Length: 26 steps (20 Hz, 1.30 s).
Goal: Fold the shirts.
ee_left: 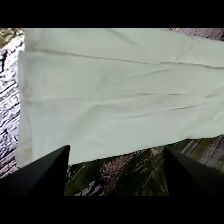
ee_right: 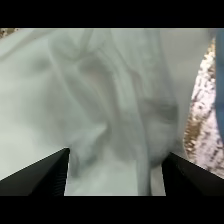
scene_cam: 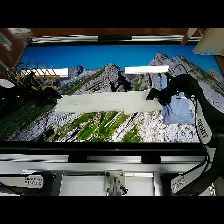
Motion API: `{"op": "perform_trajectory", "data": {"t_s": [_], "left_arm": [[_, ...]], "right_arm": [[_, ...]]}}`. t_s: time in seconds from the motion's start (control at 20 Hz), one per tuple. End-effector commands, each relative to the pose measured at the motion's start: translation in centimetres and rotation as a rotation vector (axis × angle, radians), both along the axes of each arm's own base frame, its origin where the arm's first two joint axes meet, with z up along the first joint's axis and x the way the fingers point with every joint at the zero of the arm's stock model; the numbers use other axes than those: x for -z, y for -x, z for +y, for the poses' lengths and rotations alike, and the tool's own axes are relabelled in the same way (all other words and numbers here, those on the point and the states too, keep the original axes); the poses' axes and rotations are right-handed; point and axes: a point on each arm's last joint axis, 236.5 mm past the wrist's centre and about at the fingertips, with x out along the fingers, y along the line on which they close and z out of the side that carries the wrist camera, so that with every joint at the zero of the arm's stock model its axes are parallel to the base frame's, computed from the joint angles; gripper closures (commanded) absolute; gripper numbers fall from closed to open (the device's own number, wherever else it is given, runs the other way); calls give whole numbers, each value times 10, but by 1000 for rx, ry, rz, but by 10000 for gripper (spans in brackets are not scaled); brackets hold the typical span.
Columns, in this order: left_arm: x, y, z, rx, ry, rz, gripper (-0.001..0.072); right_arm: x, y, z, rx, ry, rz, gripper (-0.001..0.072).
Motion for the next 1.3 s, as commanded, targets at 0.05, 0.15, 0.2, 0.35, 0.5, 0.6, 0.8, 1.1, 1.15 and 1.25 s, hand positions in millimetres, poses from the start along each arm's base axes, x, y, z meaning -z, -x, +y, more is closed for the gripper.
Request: {"op": "perform_trajectory", "data": {"t_s": [0.05,0.15,0.2,0.35,0.5,0.6,0.8,1.1,1.15,1.25], "left_arm": [[-4,3,-22,68,-5,-15,-6],[-7,2,-32,90,-6,-24,-5],[-10,0,-37,97,1,-34,-5],[-29,-7,-67,110,80,-71,11],[-41,-4,-120,162,173,-85,478],[-35,-2,-164,215,168,-106,566],[-9,2,-262,279,123,-196,670],[2,12,-342,214,203,-234,671],[5,11,-345,200,209,-229,671],[9,17,-361,179,269,-177,671]], "right_arm": [[19,8,30,-29,-9,47,45],[19,14,45,-50,-14,66,278],[19,17,50,-56,-17,78,464],[1,19,57,-75,-32,60,630],[-52,10,56,-86,-26,-62,630],[-95,10,57,-90,-29,-149,630],[-176,31,66,-115,-39,-280,630],[-245,84,69,-140,-58,-326,630],[-255,90,69,-135,-60,-340,630],[-272,99,69,-128,-64,-375,630]]}}
